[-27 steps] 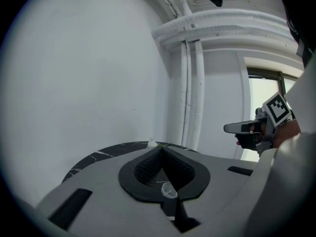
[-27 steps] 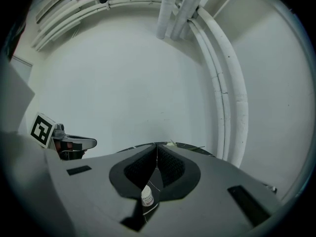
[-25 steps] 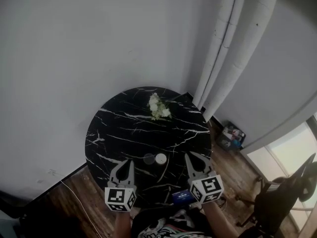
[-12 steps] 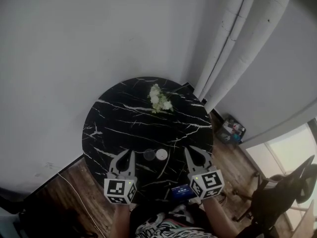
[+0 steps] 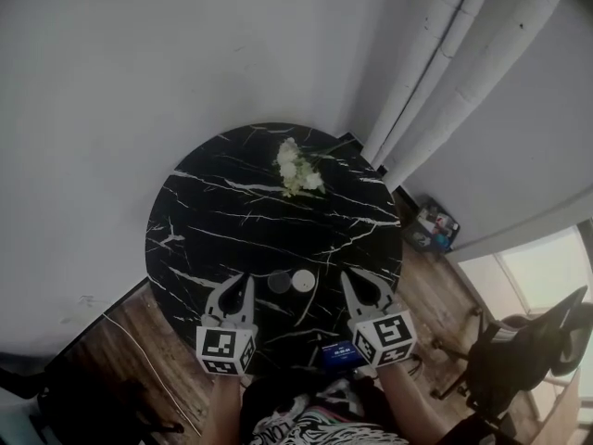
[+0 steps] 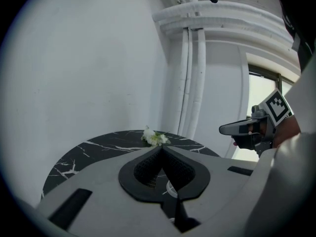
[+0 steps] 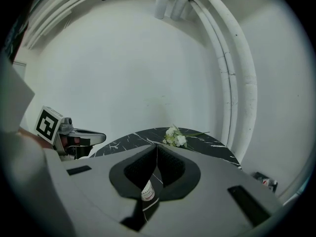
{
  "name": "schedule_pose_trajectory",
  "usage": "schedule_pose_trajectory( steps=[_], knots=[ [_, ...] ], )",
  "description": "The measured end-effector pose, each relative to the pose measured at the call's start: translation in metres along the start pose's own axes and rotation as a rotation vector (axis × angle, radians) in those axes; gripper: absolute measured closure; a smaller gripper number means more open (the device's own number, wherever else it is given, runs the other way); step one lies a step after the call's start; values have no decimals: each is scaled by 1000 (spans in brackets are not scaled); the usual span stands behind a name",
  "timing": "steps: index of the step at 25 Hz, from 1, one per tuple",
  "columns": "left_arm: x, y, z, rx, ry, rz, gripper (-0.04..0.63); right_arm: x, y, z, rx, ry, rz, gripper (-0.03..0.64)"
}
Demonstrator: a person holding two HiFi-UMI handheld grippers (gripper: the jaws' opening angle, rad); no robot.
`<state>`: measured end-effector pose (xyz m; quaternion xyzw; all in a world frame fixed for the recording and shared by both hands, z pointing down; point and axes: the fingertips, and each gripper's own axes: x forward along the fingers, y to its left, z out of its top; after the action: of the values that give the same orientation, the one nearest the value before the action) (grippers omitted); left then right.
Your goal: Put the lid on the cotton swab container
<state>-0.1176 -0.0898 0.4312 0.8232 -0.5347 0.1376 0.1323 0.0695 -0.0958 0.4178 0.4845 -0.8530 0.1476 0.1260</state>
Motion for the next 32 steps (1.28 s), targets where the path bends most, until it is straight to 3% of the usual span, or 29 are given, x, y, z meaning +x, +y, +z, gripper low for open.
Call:
schedule_pose_trajectory(
  steps=[16,32],
  knots=[
    [30,-2,-66,-9,136,-81,580,37,18,-53,5,134,61,598],
    [47,-5,-96,-49,194,-96,580,57,27,-95,36,216,121,598]
  ],
)
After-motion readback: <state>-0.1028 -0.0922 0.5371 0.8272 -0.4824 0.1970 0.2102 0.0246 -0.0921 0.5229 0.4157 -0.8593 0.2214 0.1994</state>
